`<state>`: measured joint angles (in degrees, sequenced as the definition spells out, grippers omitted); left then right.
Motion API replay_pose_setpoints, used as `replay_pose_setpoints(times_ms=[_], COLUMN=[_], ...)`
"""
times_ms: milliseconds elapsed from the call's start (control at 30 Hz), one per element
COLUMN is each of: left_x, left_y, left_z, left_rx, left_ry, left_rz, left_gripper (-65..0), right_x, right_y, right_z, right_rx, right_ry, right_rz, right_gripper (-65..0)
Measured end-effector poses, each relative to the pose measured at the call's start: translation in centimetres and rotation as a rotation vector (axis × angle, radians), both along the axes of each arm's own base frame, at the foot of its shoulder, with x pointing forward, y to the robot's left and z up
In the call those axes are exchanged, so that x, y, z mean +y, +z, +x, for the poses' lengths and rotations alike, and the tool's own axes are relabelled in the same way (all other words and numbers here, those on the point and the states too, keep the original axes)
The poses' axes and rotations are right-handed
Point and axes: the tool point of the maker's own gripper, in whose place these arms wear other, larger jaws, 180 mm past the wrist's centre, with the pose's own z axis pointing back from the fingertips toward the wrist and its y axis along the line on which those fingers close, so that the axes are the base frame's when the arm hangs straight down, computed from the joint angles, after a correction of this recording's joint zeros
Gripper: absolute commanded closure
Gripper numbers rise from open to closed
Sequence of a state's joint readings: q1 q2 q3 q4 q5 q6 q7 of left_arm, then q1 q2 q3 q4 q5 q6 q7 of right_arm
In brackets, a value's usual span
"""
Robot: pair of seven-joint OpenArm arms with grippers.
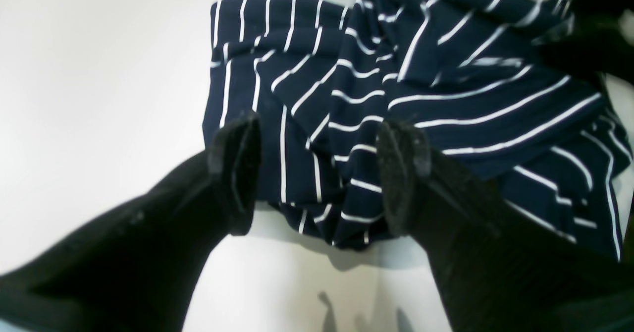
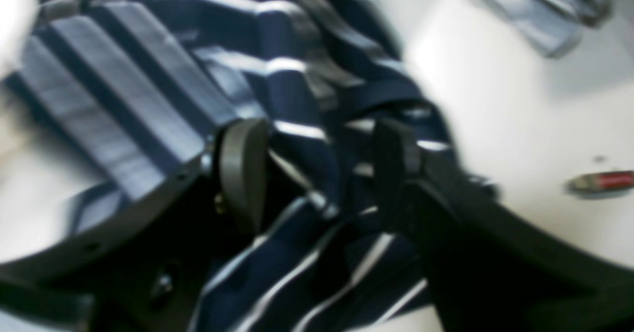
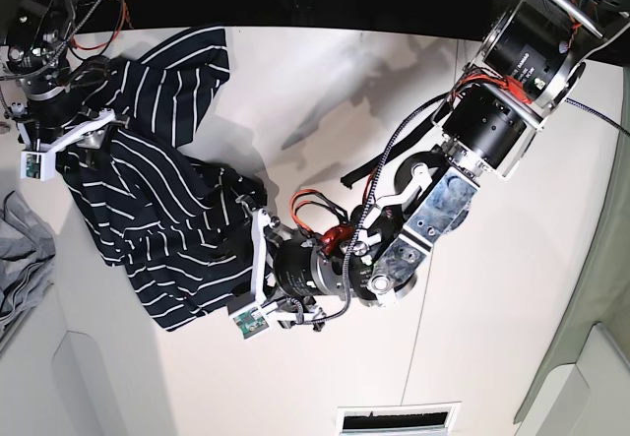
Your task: Layout the t-shirt on the table in an organized manner, then fold the t-shirt properly
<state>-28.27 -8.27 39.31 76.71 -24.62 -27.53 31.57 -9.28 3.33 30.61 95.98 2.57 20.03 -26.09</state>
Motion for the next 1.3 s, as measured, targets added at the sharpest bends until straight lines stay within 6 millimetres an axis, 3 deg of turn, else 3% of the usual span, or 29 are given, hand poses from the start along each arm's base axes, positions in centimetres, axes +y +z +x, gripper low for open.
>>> replay_pose_setpoints(times_ms=[100,133,267,467,667,767,800,867,967,1167,1300], left_x=[1.3,1.8,2.7,2.4,4.2,4.5,4.4,4.0,3.5,3.9,4.3], left_y=[-1.7,-2.4,-4.0,-3.6,-4.4,-4.5,-4.3,-3.7,-2.9,-3.6,-5.8], left_z=[-0.7,-1.1,-2.1,-2.0,-1.8,-1.6,-1.6,-1.3,-0.9,-1.2,-2.9], left_rx=[0.036,0.050,0.083,0.067,0.070,0.059,0.053,0.019,-0.040,-0.030,0.033], left_ry=[0.014,0.018,0.026,0.024,0.039,0.041,0.041,0.037,0.028,0.028,0.029], left_rz=[0.017,0.028,0.046,0.025,0.071,0.085,0.075,0.052,0.030,0.052,0.088], left_gripper=[-39.0,-39.0,-39.0,-39.0,-39.0,-39.0,-39.0,-39.0,-39.0,-39.1,-39.0], right_x=[-0.9,-0.9,-0.6,-2.3,-7.1,-9.9,-10.6,-11.4,-9.4,1.3,6.7], right_y=[-1.4,-1.7,-1.4,1.1,3.7,4.7,4.6,3.5,1.7,1.2,1.1], right_z=[0.4,0.4,1.3,3.8,4.8,4.4,3.9,2.5,1.8,4.4,5.2], right_rx=[0.032,0.040,0.027,-0.039,-0.065,-0.073,-0.067,-0.009,0.062,-0.018,-0.032], right_ry=[-0.017,-0.020,-0.018,-0.012,-0.148,-0.262,-0.302,-0.374,-0.333,-0.014,0.112], right_rz=[0.010,0.015,0.026,-0.015,-0.112,-0.136,-0.135,-0.092,0.043,0.342,0.419], right_gripper=[-32.8,-29.8,0.0,0.0,0.0,-30.3,-37.2,-38.6,-38.6,-38.6,-38.6])
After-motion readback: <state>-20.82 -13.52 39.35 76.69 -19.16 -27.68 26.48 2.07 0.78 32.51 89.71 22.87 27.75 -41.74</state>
